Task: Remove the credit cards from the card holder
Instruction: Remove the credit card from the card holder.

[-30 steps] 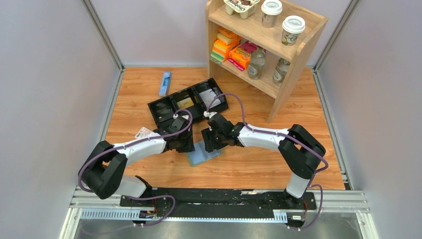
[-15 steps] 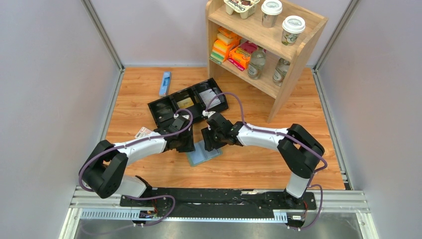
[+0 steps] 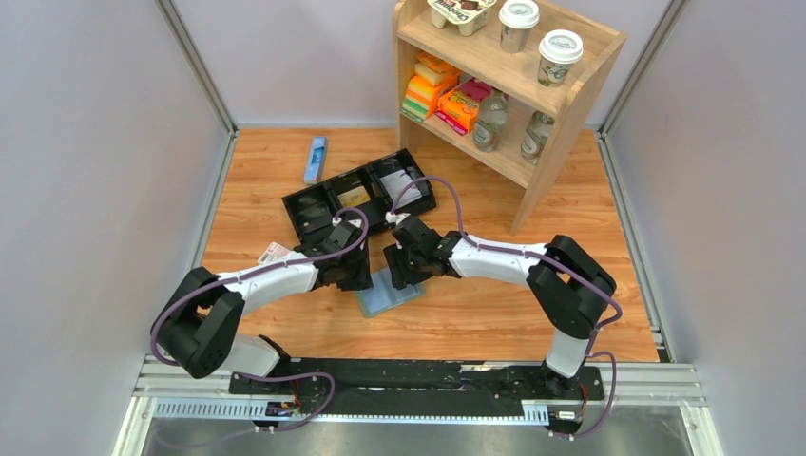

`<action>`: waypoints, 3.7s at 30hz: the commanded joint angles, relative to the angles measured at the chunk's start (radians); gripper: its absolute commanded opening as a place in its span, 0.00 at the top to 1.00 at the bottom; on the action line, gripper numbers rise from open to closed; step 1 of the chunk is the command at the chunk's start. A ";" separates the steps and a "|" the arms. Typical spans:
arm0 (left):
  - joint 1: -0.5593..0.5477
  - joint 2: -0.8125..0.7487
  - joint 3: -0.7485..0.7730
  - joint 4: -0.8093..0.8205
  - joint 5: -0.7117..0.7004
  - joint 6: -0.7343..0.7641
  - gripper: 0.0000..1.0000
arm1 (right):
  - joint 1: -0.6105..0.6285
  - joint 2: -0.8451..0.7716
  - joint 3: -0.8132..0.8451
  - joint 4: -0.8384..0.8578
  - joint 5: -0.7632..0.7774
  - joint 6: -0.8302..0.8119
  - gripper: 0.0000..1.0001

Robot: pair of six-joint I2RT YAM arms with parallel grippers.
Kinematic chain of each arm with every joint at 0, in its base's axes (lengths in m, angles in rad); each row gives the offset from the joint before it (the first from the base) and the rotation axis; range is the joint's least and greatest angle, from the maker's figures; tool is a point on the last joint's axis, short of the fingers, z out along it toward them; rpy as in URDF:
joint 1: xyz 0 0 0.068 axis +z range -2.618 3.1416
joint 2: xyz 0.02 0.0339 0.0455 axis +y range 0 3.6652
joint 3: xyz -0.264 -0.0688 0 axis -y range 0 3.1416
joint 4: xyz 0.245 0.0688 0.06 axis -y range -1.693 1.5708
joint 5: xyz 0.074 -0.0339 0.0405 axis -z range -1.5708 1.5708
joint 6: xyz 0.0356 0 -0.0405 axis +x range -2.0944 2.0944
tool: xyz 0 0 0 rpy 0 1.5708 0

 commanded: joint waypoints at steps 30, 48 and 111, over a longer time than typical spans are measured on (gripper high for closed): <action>-0.005 -0.034 -0.056 0.023 0.022 -0.005 0.66 | 0.013 0.009 0.036 0.186 -0.437 -0.012 0.49; -0.005 -0.474 -0.208 0.020 -0.185 -0.139 0.64 | 0.044 0.079 0.117 0.111 -0.436 -0.049 0.49; -0.007 -0.076 -0.068 0.002 -0.016 -0.018 0.65 | 0.039 0.018 0.062 0.137 -0.327 0.002 0.45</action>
